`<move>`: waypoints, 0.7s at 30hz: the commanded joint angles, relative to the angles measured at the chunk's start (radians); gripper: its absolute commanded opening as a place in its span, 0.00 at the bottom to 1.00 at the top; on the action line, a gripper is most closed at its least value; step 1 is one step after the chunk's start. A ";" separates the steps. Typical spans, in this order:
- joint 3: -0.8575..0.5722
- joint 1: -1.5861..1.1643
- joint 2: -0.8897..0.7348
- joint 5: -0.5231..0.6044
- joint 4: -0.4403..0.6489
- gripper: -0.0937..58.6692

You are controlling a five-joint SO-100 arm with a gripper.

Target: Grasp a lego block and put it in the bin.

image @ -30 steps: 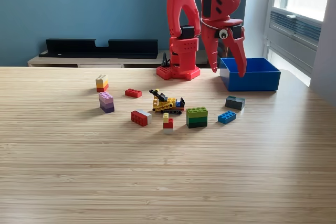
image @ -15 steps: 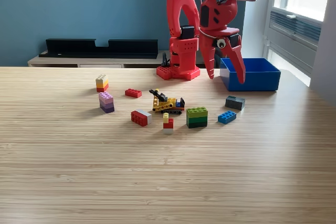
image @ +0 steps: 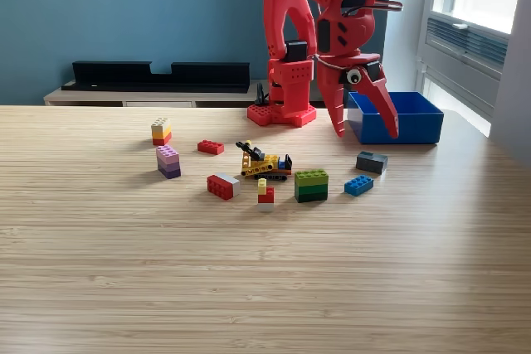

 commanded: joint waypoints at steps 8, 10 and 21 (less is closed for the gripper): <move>-0.043 0.028 -0.080 -0.018 -0.025 0.67; -0.054 0.028 -0.130 -0.018 -0.025 0.66; -0.109 0.026 -0.290 -0.011 -0.061 0.66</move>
